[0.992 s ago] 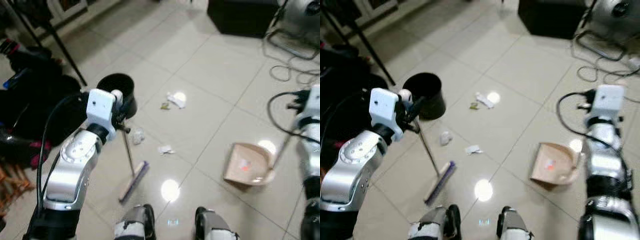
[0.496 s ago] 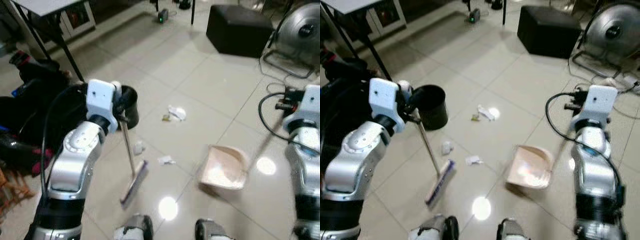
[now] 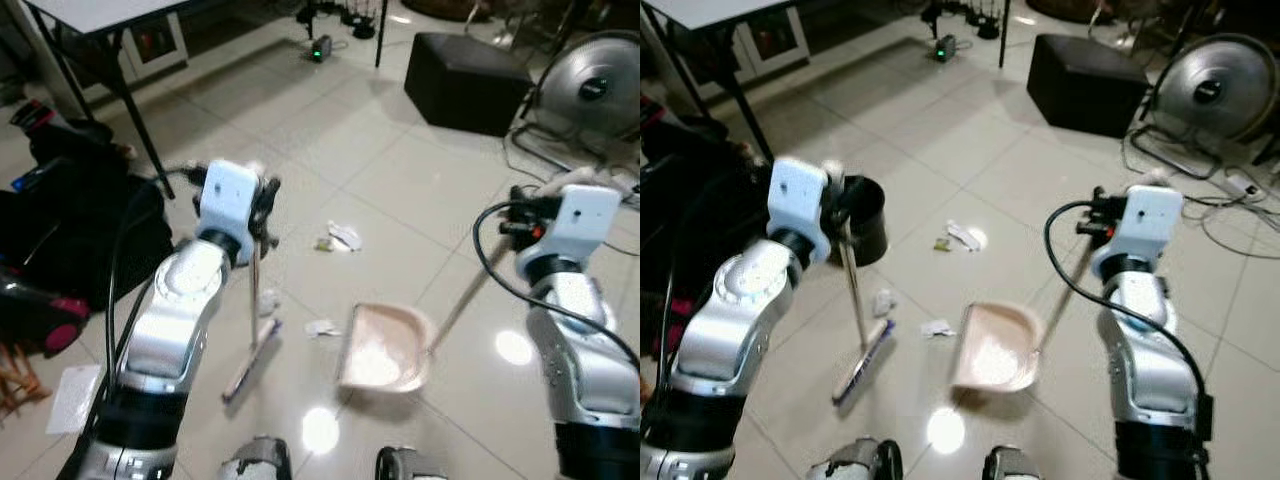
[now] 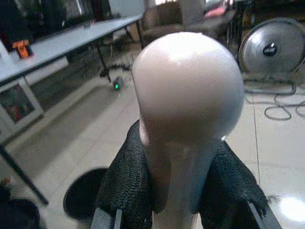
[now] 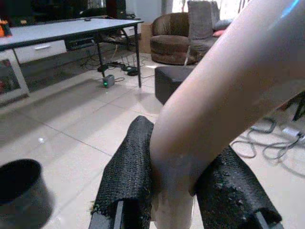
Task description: Sweep floor
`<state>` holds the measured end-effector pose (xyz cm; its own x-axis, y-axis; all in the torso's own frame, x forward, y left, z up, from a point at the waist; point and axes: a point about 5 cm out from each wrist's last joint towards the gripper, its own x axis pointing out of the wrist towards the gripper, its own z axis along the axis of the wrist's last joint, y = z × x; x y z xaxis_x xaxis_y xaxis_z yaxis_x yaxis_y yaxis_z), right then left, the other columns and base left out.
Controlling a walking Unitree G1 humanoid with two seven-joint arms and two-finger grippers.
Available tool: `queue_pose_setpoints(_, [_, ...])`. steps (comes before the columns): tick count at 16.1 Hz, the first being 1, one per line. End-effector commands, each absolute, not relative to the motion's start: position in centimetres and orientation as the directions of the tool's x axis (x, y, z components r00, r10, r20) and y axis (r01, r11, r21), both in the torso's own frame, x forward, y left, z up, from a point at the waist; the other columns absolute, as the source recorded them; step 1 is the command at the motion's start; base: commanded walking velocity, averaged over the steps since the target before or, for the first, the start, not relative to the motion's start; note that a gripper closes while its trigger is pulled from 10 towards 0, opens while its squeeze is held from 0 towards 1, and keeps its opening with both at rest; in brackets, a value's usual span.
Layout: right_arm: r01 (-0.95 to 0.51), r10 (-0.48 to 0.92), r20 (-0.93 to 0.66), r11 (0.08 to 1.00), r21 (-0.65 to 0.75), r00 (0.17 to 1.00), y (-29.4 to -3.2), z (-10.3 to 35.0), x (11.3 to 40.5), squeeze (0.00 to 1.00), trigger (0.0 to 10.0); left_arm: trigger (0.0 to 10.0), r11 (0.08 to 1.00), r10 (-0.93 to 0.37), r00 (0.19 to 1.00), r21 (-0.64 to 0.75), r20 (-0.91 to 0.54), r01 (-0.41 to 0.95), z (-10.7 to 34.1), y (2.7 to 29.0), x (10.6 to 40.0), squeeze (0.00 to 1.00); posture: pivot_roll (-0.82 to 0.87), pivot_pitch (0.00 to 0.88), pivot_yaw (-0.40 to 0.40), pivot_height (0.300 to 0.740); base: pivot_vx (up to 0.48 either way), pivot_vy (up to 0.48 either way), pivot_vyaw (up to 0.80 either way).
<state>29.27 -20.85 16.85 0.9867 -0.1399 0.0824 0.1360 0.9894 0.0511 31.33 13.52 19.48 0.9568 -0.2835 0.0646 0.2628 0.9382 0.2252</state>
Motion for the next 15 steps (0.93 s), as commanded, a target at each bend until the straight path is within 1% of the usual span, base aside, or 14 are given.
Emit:
queue_pose_setpoints(1, [0.118, -0.125, 0.112, 0.991, 0.066, 0.986, -20.6, 17.6, 28.9, 0.00, 10.0, 10.0, 0.940, -0.277, 0.950, 0.245, 0.145, 0.237, 21.6, 13.9, 31.4, 0.00, -0.05, 0.077, 0.018, 0.740, 0.000, 0.356, 0.00])
queue_pose_setpoints(3, [0.123, -0.130, 0.088, 0.989, 0.086, 0.988, -20.3, 17.1, 28.7, 0.00, 10.0, 10.0, 0.938, -0.275, 0.950, 0.258, 0.147, 0.232, 21.9, 14.3, 31.5, 0.00, -0.04, 0.078, 0.027, 0.740, 0.000, 0.358, 0.00])
queue_pose_setpoints(6, [0.125, -0.132, 0.067, 0.987, 0.096, 0.989, -19.8, 16.6, 28.3, 0.00, 10.0, 10.0, 0.936, -0.269, 0.953, 0.270, 0.138, 0.225, 21.9, 14.8, 31.5, 0.00, -0.04, 0.082, 0.033, 0.740, 0.000, 0.380, -0.45])
queue_pose_setpoints(10, [0.094, -0.100, 0.049, 0.990, 0.104, 0.994, -18.9, 16.3, 28.2, 0.00, 10.0, 10.0, 0.938, -0.261, 0.958, 0.265, 0.118, 0.223, 21.5, 15.2, 30.8, 0.00, -0.04, 0.089, 0.026, 0.740, 0.000, 0.402, 0.00])
queue_pose_setpoints(12, [0.067, -0.072, 0.043, 0.992, 0.106, 0.996, -18.7, 16.2, 28.4, 0.00, 10.0, 10.0, 0.939, -0.251, 0.963, 0.266, 0.098, 0.218, 20.9, 15.5, 30.4, 0.00, -0.03, 0.090, 0.019, 0.740, 0.000, 0.403, 0.00])
queue_pose_setpoints(14, [-0.016, 0.013, 0.032, 0.995, 0.097, 0.999, -17.7, 16.1, 28.5, 0.00, 10.0, 10.0, 0.941, -0.244, 0.966, 0.260, 0.081, 0.216, 20.4, 15.5, 29.9, 0.00, -0.03, 0.092, 0.014, 0.740, 0.000, 0.405, 0.00])
queue_pose_setpoints(15, [-0.016, 0.013, 0.032, 0.995, 0.097, 0.999, -17.7, 16.1, 28.5, 0.00, 10.0, 10.0, 0.941, -0.244, 0.966, 0.260, 0.081, 0.216, 20.4, 15.5, 29.9, 0.00, -0.03, 0.092, 0.014, 0.740, 0.000, 0.405, 0.00])
